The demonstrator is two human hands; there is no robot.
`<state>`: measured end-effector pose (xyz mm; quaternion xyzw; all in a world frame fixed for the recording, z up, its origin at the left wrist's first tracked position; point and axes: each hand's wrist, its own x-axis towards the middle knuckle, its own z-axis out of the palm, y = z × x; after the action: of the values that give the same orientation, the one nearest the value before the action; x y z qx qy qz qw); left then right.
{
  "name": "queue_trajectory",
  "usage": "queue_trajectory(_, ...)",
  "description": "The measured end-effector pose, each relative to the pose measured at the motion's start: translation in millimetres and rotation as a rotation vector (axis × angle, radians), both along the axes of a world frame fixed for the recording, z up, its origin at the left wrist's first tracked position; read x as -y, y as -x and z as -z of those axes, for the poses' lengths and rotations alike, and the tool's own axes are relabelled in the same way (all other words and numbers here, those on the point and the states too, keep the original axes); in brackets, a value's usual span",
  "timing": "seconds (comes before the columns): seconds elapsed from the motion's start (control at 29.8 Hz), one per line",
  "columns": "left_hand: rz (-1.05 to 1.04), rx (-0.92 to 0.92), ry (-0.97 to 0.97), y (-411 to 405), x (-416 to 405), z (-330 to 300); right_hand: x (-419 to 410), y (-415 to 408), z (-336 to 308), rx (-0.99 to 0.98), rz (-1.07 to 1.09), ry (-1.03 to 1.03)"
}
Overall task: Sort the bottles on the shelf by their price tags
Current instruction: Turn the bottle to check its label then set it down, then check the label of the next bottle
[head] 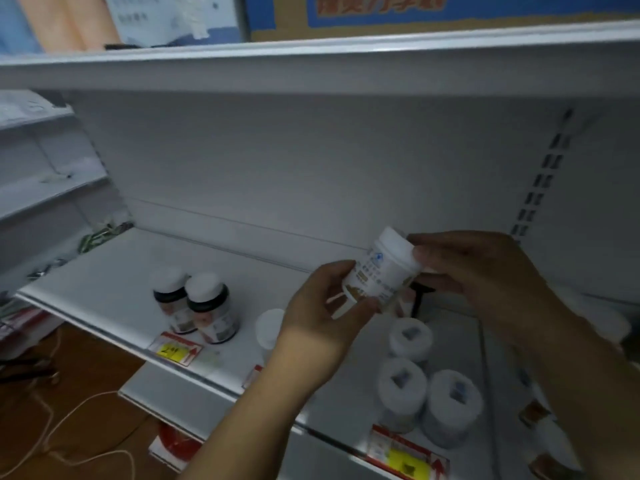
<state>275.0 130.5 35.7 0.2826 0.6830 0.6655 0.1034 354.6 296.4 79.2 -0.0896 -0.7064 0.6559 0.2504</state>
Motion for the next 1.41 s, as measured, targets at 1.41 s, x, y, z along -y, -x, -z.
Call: queue_trajectory(1.41,0.139,-0.198,0.264,124,61,-14,44,118,-12,0.133,0.078,0.047)
